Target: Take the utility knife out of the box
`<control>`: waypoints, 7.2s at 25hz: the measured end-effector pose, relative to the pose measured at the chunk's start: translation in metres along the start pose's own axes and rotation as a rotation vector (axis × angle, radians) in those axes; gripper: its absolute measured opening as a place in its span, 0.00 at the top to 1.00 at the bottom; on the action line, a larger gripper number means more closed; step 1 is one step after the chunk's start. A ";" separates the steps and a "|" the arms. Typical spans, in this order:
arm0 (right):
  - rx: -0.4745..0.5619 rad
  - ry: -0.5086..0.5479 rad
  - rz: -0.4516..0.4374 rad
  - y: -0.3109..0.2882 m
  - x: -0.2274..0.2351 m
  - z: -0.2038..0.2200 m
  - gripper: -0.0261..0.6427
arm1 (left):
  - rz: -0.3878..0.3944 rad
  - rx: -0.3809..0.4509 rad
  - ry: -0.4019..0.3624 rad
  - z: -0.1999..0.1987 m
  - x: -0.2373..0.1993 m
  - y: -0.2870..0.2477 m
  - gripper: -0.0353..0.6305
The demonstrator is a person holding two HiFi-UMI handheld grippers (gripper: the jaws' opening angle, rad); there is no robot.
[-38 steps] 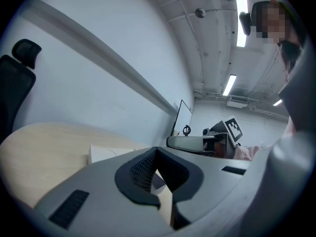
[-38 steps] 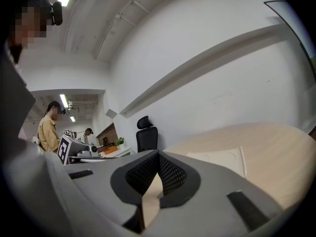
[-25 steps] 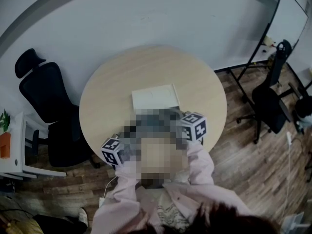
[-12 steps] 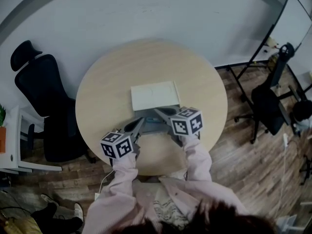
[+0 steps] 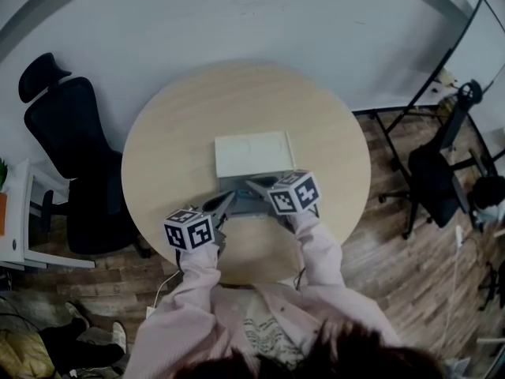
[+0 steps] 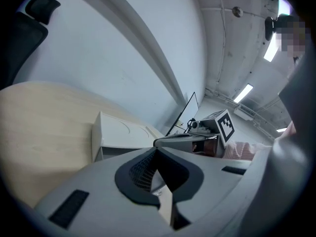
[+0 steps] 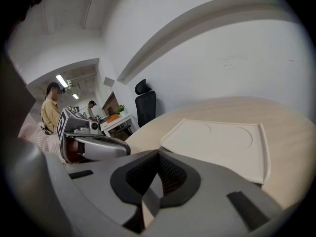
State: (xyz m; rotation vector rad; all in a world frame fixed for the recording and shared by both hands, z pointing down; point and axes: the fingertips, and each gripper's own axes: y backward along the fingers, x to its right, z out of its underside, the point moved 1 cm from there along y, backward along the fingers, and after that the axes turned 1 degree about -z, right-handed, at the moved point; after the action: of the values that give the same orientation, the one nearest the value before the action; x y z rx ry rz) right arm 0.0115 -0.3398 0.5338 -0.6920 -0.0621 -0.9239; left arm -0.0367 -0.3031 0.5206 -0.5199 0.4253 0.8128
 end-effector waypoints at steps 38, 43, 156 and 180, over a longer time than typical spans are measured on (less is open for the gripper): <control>-0.444 0.302 0.045 -0.038 0.033 0.053 0.83 | 0.003 -0.135 0.123 0.034 -0.015 -0.012 0.94; -0.476 0.345 0.064 -0.040 0.040 0.057 0.74 | 0.005 -0.147 0.130 0.038 -0.015 -0.015 0.94; 0.152 0.051 0.039 0.029 -0.011 0.010 0.75 | 0.050 -0.034 0.001 0.014 0.003 0.009 0.94; 0.396 -0.038 -0.033 0.065 -0.036 -0.013 0.75 | 0.103 0.097 -0.080 -0.015 0.022 0.027 0.94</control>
State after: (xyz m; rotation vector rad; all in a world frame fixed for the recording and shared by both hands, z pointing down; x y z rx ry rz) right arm 0.0349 -0.2954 0.4781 -0.3417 -0.2833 -0.8963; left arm -0.0461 -0.2839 0.4900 -0.3769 0.4175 0.9042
